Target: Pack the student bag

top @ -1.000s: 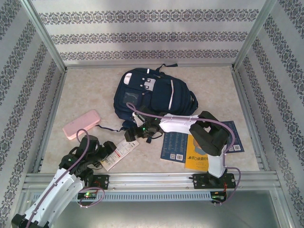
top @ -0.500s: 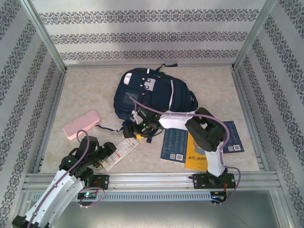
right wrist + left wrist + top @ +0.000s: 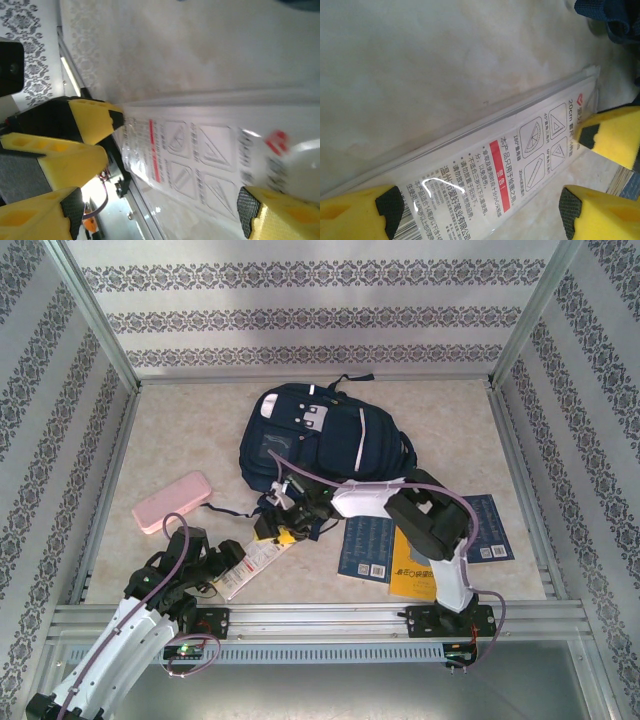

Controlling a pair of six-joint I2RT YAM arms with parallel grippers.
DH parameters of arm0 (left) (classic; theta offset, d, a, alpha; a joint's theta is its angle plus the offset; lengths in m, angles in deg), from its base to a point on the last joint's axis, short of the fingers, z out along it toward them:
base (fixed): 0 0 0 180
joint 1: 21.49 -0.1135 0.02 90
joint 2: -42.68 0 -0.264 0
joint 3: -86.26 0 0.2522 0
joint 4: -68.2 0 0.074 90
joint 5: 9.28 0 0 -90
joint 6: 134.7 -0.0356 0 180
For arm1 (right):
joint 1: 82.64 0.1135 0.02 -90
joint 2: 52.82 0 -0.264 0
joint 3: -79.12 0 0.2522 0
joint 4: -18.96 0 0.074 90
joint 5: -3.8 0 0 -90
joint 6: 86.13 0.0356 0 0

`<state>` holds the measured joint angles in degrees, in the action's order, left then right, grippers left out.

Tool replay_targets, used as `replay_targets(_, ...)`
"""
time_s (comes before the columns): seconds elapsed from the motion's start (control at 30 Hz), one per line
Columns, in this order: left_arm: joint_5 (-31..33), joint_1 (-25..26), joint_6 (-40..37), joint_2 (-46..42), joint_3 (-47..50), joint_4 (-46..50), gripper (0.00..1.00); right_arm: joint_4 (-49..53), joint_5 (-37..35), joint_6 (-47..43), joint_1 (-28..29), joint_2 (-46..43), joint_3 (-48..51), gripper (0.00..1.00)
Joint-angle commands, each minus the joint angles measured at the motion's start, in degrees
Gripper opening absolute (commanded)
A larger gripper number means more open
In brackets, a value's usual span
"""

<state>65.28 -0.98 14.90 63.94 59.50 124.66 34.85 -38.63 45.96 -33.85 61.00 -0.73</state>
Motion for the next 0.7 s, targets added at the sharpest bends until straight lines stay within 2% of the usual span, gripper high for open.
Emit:
replay_targets(0.0,0.3,-0.5,-2.3,1.0,4.8,3.0,0.85,4.2,-7.8,0.5,-1.9,-6.6,3.7,0.81)
replay_targets(0.07,0.3,-0.5,-2.1,1.1,4.6,2.5,0.85,3.5,-11.8,4.2,-1.7,-10.0,7.2,0.81)
replay_targets(0.2,-0.3,-0.5,-0.9,1.2,4.7,1.0,0.85,-3.0,-14.1,12.2,1.0,-13.7,14.0,0.82)
replay_targets(0.3,-0.7,-0.5,-1.0,1.4,4.6,-0.3,0.85,-9.1,-14.2,17.5,3.2,-12.9,16.3,0.82)
replay_targets(0.47,-1.1,-0.4,-1.4,2.0,4.6,-1.0,0.84,-19.2,-17.0,25.1,3.6,-10.9,18.6,0.81)
replay_targets(0.67,-2.0,-0.5,-1.5,0.7,5.3,-0.7,0.83,-25.1,-19.7,30.7,3.6,-8.4,18.5,0.80)
